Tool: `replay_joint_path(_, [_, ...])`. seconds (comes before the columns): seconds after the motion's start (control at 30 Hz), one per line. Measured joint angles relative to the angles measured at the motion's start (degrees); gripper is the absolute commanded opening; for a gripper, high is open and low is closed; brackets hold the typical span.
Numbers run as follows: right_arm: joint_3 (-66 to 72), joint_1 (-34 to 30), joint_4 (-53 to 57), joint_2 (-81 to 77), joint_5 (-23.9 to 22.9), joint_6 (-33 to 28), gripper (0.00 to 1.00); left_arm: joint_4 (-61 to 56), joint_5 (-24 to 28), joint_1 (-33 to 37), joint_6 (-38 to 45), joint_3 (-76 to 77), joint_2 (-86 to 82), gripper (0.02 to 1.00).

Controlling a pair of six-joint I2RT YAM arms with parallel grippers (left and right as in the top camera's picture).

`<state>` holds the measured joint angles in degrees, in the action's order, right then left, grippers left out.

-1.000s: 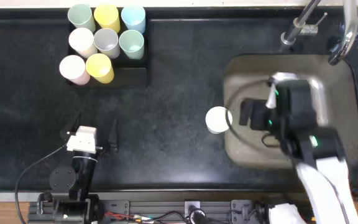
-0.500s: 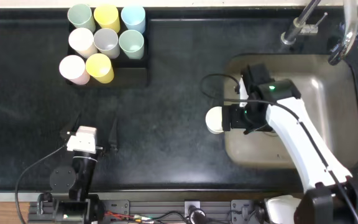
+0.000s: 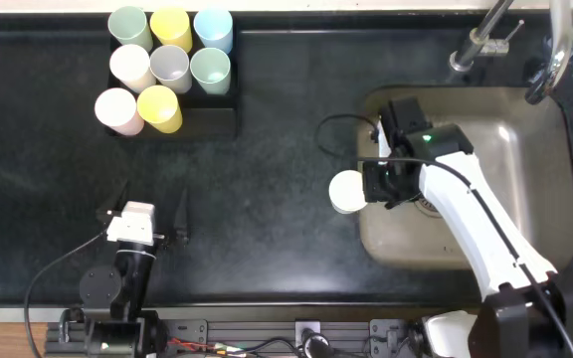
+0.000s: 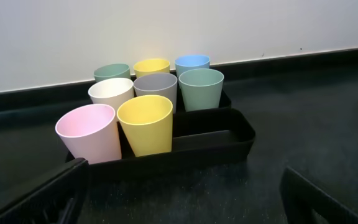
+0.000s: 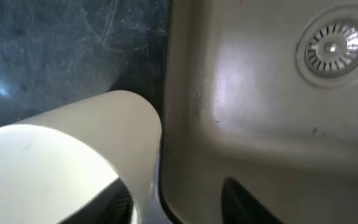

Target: Store Cups

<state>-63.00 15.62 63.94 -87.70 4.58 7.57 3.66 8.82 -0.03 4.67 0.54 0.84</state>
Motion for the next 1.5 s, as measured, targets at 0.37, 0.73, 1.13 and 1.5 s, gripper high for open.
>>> replay_joint_path(0.37, [-0.09, 3.02, -0.9, -0.46, -0.17, 0.09, 0.045, 0.0, 0.0, 0.0, 0.0, 0.0, 0.0, 1.0])
replay_joint_path(0.73, [-14.82, 3.48, 1.4, -1.22, -0.15, -0.15, 0.042, 0.0, 0.0, 0.0, 0.0, 0.0, 0.0, 1.0])
replay_joint_path(1.13, [-45.09, 14.69, -0.83, -8.33, -0.2, -0.09, 0.042, 0.0, 0.0, 0.0, 0.0, 0.0, 0.0, 1.0])
replay_joint_path(1.5, [-46.34, 20.96, -3.82, -24.7, 1.18, 1.68, 0.042, 0.0, 0.0, 0.0, 0.0, 0.0, 0.0, 0.998])
